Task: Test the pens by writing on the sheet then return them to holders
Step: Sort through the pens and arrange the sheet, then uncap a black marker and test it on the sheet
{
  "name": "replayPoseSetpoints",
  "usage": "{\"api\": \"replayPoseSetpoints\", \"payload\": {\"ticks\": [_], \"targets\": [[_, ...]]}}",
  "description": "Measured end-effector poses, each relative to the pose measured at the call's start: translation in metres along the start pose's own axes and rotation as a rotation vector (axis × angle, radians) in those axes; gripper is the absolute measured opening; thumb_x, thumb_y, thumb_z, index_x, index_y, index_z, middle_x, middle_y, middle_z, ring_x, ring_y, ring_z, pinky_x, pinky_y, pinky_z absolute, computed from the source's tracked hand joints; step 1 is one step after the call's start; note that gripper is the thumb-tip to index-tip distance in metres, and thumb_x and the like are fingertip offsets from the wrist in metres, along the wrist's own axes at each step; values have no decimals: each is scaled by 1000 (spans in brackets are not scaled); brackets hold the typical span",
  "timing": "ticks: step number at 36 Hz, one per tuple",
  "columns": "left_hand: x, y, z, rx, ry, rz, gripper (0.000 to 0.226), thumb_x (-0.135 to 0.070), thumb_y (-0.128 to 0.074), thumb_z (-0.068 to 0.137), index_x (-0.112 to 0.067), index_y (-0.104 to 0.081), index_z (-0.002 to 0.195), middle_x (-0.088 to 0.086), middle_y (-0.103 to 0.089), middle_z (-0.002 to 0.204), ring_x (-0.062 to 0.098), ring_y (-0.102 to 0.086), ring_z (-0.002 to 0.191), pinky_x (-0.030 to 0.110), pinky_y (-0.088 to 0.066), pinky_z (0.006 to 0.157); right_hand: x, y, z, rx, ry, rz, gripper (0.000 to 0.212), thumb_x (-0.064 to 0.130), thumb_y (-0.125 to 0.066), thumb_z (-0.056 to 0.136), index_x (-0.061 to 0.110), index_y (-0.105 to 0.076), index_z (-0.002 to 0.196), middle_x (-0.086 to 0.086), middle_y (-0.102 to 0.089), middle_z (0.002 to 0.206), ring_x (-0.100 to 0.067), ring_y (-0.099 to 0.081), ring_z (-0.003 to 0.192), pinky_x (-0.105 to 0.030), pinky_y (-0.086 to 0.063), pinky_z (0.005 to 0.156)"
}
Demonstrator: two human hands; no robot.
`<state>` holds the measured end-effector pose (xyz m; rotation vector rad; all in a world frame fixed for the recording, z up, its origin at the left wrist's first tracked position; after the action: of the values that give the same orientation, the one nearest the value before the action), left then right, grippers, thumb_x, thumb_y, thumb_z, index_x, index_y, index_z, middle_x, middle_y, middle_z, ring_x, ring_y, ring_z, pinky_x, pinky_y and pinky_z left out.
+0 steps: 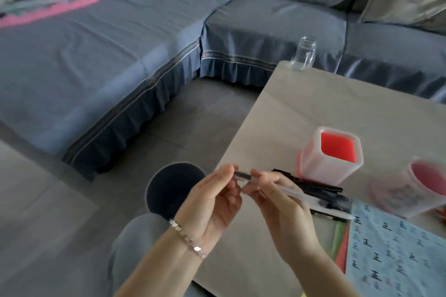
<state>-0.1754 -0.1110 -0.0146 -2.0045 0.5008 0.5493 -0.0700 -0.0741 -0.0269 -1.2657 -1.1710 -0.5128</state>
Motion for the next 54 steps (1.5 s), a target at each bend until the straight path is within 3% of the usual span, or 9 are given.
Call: {"api": "replayPoseSetpoints", "payload": {"ticks": [3,8,13,17,24,30,36,42,54], "targets": [[-1,16,4,-89,-54,41,12,-22,-65,62,-13,-70,69,1,-61,65,10,-57,61,19,-51,54,-10,-10,5,-31,-85,9,17,20,-61,73,4,-66,80,-4,-64,63,-12,-60,65,-20,-50,65],[-38,43,13,-288,-382,205,4,-14,-63,78,-12,-65,80,0,-67,68,10,-64,65,20,-54,56,-23,-10,15,-30,-264,-282,15,17,-58,84,6,-64,90,-4,-67,65,-11,-52,57,-21,-49,62],[-98,84,23,-442,-899,879,15,-2,-65,82,-17,-65,80,-8,-66,74,0,-64,68,11,-50,63,-30,14,24,-74,-358,-551,13,2,-54,88,9,-65,89,-1,-70,65,-14,-56,60,-22,-48,63],[-103,142,76,-531,-670,1267,6,-7,-68,81,-9,-68,86,3,-66,83,13,-64,77,11,-45,68,-31,26,24,-94,-376,-601,17,-1,-50,89,7,-65,86,-5,-68,68,-16,-54,60,-22,-44,60],[-75,177,118,-515,-403,1457,20,-11,-65,84,-7,-64,104,5,-66,102,19,-61,97,20,-41,82,-32,47,18,-51,-366,-673,20,-4,-50,88,8,-65,83,0,-68,59,-7,-56,50,-16,-45,52],[-29,121,96,-282,-429,1401,22,-10,-53,91,-12,-62,111,-3,-62,106,12,-58,103,20,-41,86,-26,80,2,-47,-343,-749,18,-4,-52,87,8,-65,84,0,-69,59,-4,-58,50,-13,-46,53],[42,35,53,164,-795,1517,27,-19,-47,85,-11,-64,104,0,-64,101,7,-54,95,13,-38,86,-9,119,-23,-128,-298,-791,22,-8,-53,85,9,-65,78,1,-68,56,-3,-59,50,-11,-46,54],[127,-32,32,532,-868,1580,33,-25,-46,80,-6,-65,99,6,-67,95,18,-60,89,26,-45,79,22,170,-57,-221,-238,-949,24,4,-58,86,25,-66,77,9,-70,66,-6,-63,63,-18,-48,61],[239,-61,24,757,-942,1885,54,-55,-42,71,-19,-49,111,0,-61,116,21,-55,115,35,-42,98,80,270,-132,-521,-151,-1128,25,12,-61,84,35,-61,74,10,-68,79,-4,-62,74,-4,-41,60]]}}
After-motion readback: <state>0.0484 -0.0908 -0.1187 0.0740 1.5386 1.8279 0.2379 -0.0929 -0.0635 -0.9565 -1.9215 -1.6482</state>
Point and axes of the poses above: each hand's wrist, its own z-axis towards the middle knuckle, its own y-axis out of the back of the hand, x = y × z, the point moved 3 cm from there along z, towards the middle knuckle
